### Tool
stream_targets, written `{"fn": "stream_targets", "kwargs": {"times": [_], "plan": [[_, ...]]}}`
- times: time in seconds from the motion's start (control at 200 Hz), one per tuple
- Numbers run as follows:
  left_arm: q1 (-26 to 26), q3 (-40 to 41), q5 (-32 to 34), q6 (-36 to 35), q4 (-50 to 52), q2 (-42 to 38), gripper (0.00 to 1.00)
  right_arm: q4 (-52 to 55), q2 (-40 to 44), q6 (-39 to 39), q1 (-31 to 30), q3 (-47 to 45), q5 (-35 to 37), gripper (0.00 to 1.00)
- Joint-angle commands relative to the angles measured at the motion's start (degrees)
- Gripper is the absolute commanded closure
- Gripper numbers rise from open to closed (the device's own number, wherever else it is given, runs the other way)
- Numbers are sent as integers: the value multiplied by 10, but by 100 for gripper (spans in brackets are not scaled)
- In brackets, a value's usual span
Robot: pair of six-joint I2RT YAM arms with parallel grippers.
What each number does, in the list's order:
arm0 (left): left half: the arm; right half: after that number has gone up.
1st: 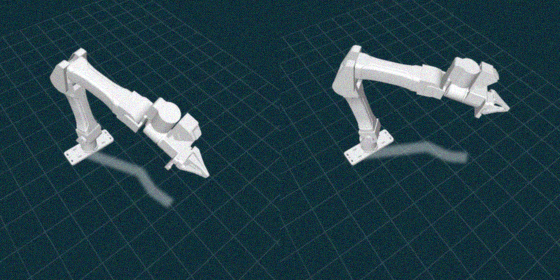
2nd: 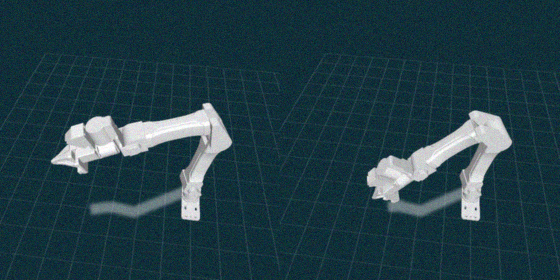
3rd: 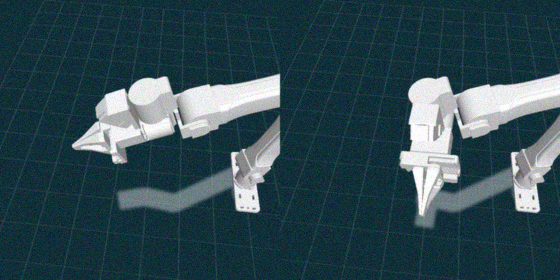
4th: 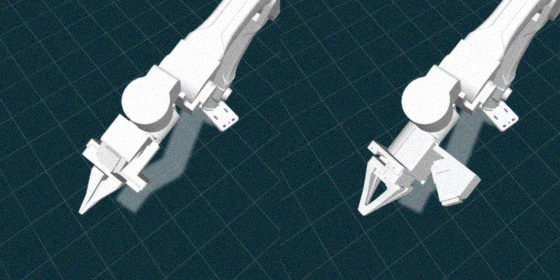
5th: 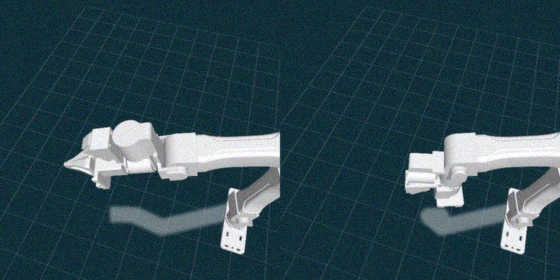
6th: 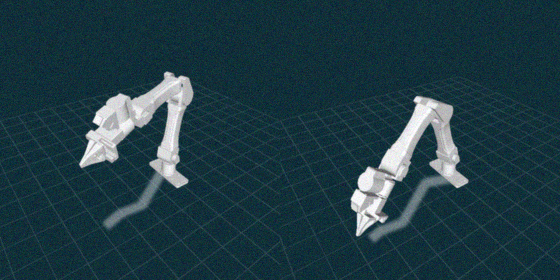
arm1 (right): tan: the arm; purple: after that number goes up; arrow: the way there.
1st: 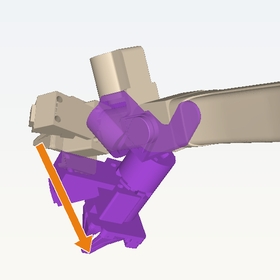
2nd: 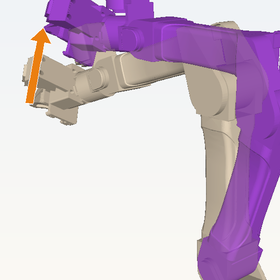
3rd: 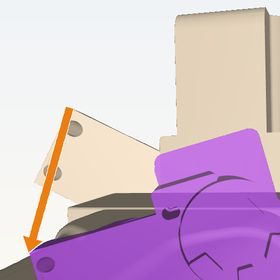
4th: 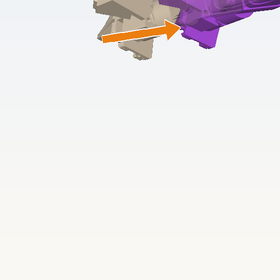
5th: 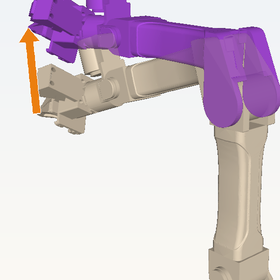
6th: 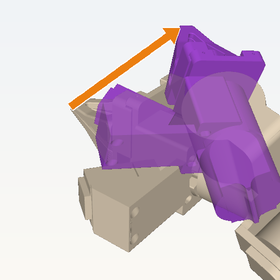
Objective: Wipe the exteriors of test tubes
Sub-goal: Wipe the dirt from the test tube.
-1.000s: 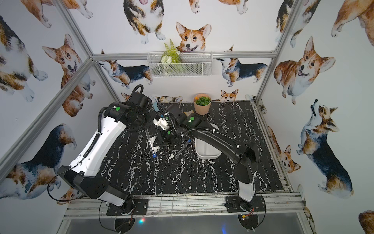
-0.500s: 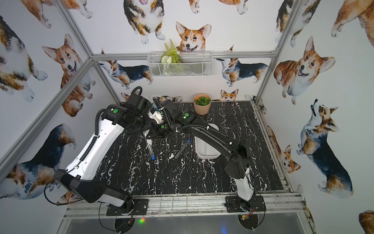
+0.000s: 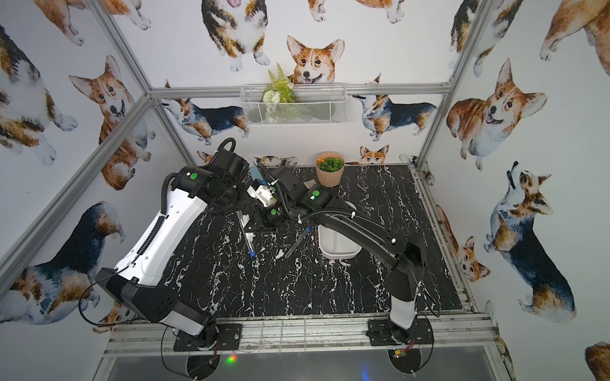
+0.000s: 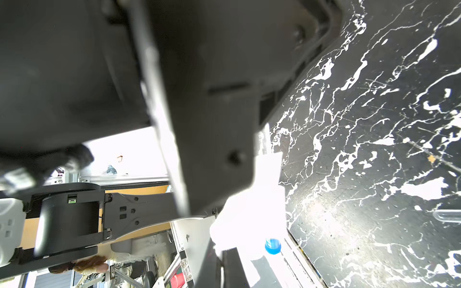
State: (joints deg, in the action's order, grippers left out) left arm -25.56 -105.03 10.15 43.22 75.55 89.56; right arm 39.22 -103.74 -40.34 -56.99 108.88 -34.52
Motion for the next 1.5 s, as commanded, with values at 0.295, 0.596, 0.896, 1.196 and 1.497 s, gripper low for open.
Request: {"fn": "stream_targets", "kwargs": {"times": [0.295,0.596,0.896,1.196,1.497], "plan": [[-1,13,-9,9,6,-16,88,-65,-69,-15,7,69,-18,100],[4,8,-21,12,-6,-5,88,-77,-44,-17,7,11,-23,100],[15,-19,-22,9,-11,18,88,-71,51,-6,7,-132,-11,100],[15,-16,-28,12,-18,22,88,-57,42,4,7,-105,-15,100],[15,17,-29,22,-26,-1,88,-70,-47,-18,25,30,-39,100]]}}
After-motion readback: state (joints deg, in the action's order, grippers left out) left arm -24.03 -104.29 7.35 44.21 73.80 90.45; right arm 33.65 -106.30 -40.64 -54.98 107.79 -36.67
